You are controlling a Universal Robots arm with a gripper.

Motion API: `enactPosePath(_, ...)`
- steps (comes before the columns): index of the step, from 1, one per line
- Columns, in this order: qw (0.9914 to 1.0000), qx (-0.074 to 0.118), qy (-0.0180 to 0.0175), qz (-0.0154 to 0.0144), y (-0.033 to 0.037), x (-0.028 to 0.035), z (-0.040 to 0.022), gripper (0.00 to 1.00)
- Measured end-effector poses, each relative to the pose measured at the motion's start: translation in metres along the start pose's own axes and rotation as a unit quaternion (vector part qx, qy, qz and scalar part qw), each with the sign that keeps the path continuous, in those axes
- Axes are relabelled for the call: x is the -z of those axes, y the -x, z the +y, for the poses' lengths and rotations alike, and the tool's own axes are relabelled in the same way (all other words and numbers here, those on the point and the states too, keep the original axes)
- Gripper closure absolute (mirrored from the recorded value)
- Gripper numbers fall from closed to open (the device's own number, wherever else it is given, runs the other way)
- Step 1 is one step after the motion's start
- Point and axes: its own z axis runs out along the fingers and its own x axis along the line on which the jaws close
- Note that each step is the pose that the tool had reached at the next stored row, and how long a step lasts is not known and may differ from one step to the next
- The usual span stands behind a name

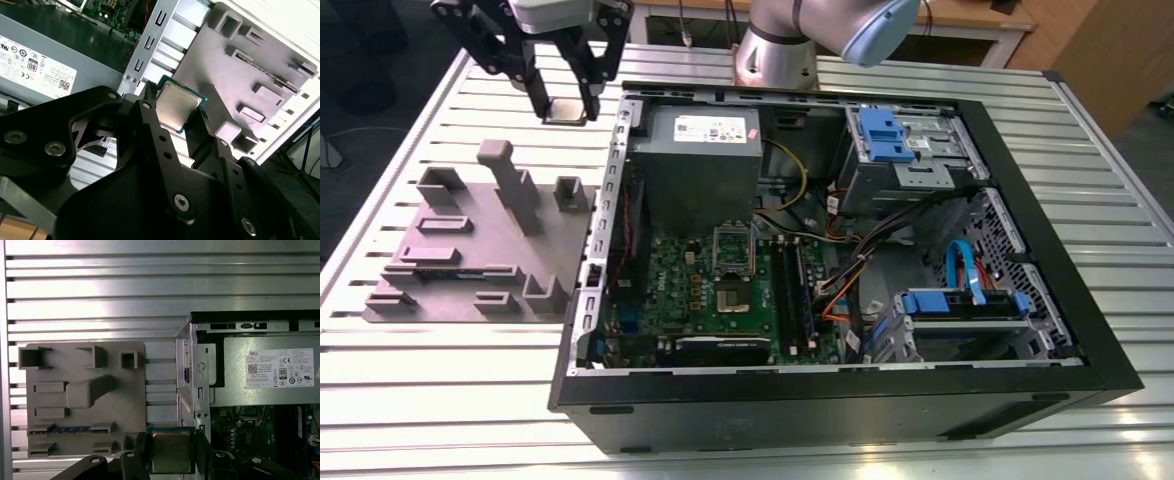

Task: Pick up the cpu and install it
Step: 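Pick up the cpu and move it towards the insertion slot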

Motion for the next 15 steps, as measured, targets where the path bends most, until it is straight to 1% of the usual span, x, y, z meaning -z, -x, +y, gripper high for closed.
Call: enactPosePath(15,1.0,0.0,0.0,0.0,0.0051,-0.0001,0.0002,0.53)
